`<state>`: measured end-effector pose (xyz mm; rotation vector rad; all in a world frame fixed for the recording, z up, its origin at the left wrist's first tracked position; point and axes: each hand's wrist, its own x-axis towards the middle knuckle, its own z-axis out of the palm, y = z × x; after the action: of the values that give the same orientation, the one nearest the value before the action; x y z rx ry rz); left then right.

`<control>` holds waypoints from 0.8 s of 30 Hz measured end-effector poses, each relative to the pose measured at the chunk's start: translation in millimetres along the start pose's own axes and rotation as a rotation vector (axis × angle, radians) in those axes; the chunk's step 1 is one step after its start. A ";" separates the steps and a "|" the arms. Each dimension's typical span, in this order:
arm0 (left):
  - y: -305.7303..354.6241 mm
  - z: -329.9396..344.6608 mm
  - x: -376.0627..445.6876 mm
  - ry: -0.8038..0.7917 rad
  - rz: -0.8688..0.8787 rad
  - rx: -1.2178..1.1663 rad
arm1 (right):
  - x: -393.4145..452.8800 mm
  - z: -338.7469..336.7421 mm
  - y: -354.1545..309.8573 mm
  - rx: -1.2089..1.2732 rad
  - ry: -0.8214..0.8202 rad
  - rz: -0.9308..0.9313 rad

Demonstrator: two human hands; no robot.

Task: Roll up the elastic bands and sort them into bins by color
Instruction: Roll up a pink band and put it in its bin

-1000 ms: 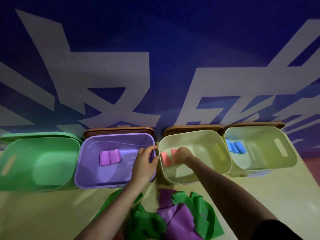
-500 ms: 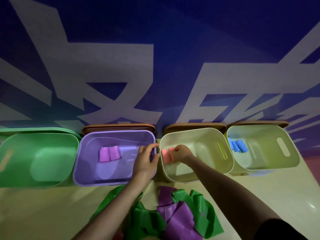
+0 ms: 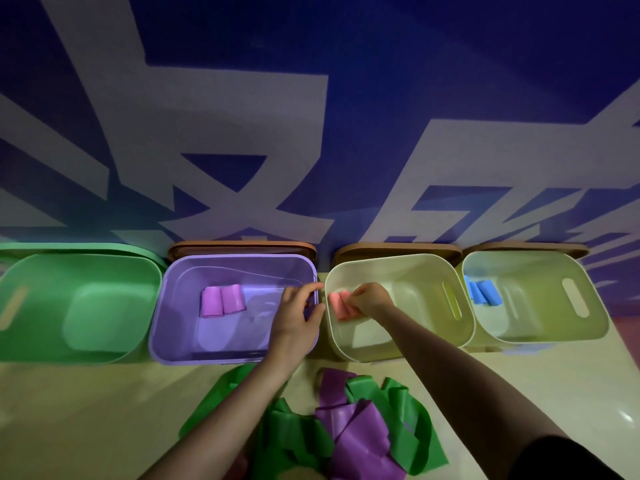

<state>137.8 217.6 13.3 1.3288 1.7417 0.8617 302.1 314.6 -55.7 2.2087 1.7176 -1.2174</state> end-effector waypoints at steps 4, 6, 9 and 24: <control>-1.0 0.2 0.1 -0.004 0.004 -0.011 | 1.4 9.9 0.4 0.056 0.031 0.034; -1.6 0.7 0.6 0.004 0.003 -0.021 | 0.8 8.1 1.7 0.079 0.076 0.017; -1.4 0.6 0.1 0.006 0.000 -0.020 | -3.1 2.5 4.1 0.060 0.094 0.005; -0.6 -0.3 -0.5 -0.008 -0.017 -0.025 | -19.5 -11.3 -0.5 -0.040 0.038 -0.044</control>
<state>137.3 217.0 13.0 1.2981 1.7283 0.8643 306.7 305.4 -35.6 2.1970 1.7970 -1.1468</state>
